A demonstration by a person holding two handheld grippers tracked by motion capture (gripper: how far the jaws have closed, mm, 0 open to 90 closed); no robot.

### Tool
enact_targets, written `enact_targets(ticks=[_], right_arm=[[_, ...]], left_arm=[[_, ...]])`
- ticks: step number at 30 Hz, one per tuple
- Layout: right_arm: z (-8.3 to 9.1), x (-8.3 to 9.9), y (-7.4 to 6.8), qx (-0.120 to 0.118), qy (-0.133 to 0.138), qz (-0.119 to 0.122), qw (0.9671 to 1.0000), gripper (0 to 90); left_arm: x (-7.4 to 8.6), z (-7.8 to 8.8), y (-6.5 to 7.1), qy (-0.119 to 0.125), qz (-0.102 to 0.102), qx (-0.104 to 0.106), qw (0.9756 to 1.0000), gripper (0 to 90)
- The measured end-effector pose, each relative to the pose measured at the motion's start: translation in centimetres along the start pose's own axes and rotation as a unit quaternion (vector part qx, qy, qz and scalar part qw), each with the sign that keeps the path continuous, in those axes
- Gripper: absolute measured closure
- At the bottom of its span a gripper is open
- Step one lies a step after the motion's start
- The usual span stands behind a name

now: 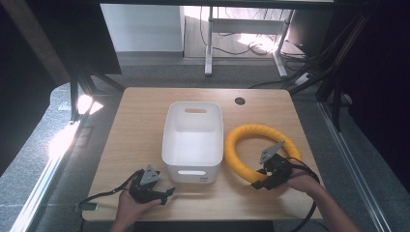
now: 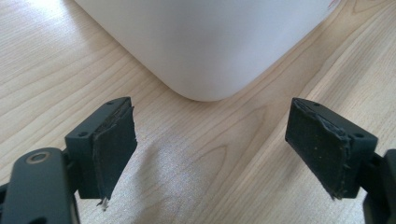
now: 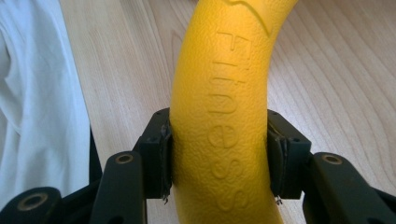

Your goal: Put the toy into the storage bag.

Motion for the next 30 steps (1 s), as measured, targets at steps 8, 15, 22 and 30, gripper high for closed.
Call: enact_targets(ticks=[8,15,22,30], right_arm=[[1.0,-0.2,0.3,-0.008,0.032,-0.012,0.9994,50.3],[2.2,-0.7,0.8,-0.018,0.071,-0.035,0.9967,50.5],[3.2,-1.0,1.2,-0.022,0.102,-0.048,0.9934,50.6],[4.2,-1.2,1.6,-0.026,0.136,-0.065,0.9882,50.7]], left_arm=[[0.0,-0.1,0.0,-0.001,0.0,0.001,1.0,16.2],[0.0,-0.1,0.0,-0.001,0.0,0.001,1.0,16.2],[0.0,-0.1,0.0,-0.002,-0.001,0.001,1.0,16.2],[0.0,-0.2,0.0,-0.003,-0.001,0.001,1.0,16.2]])
Point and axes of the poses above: each handheld gripper's, and its own axes: z roughly backward along the jaws, x roughly out of its underside, y roughly to its right, the point moved 4 cm from there along -z, roughly forward along the jaws, and after that the axes turned 3 degrees about x, right-handed, at the moved point
